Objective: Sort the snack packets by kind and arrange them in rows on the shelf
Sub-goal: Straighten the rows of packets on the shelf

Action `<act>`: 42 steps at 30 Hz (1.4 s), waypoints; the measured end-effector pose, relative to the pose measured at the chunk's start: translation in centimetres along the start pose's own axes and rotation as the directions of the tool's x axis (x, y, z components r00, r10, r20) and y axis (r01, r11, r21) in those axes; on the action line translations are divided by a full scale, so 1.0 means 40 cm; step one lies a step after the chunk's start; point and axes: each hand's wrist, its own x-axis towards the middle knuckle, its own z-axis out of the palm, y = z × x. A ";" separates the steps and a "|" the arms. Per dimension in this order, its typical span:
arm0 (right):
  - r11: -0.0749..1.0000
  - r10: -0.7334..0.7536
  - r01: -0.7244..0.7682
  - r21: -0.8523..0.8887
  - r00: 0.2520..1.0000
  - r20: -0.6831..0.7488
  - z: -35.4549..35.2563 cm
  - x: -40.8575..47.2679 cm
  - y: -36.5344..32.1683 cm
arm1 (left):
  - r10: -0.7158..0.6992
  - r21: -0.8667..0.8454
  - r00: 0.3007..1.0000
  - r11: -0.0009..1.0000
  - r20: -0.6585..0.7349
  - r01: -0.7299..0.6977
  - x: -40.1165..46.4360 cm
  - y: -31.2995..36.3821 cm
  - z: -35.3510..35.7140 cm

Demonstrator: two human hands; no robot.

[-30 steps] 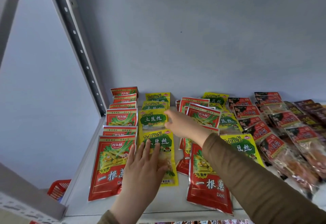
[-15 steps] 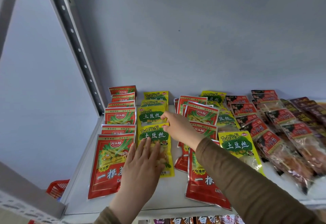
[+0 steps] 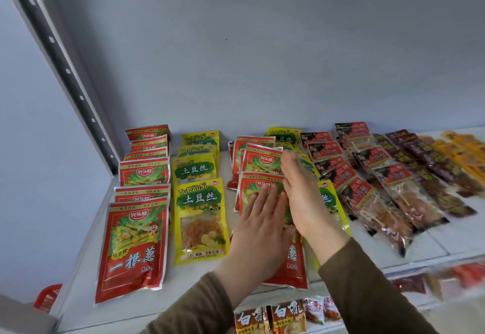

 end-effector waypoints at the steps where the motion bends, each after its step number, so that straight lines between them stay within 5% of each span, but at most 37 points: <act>1: 1.000 -0.004 0.004 -0.009 1.000 -0.009 -0.004 -0.007 0.014 | -0.007 0.020 1.000 1.000 0.028 0.006 0.017 0.009 0.013; 8: 0.932 -0.138 0.152 -0.328 0.988 0.066 -0.034 -0.003 0.073 | -0.115 0.051 0.991 0.992 0.069 0.112 0.041 -0.017 0.067; 18: 0.887 -0.117 0.217 -0.407 0.959 0.258 -0.071 0.088 0.084 | -0.191 0.087 0.978 0.979 0.081 0.184 0.045 -0.026 0.047; 27: 0.973 0.043 -0.046 -0.225 0.999 -0.018 -0.014 0.157 0.065 | -0.257 0.087 0.962 0.964 0.096 0.250 0.029 -0.036 0.056; 33: 0.930 0.220 -0.203 -0.305 0.975 0.023 0.018 0.201 0.037 | -0.267 0.055 0.962 0.963 0.063 0.264 0.019 -0.042 0.047; 39: 0.936 0.215 -0.192 -0.295 0.976 0.046 0.033 0.227 0.034 | -0.350 0.026 0.936 0.936 -0.031 0.351 0.076 -0.107 0.003; 42: 0.939 0.239 -0.227 -0.259 0.971 0.016 0.043 0.247 0.046 | -0.430 0.028 0.902 0.903 0.037 0.429 0.113 -0.164 -0.009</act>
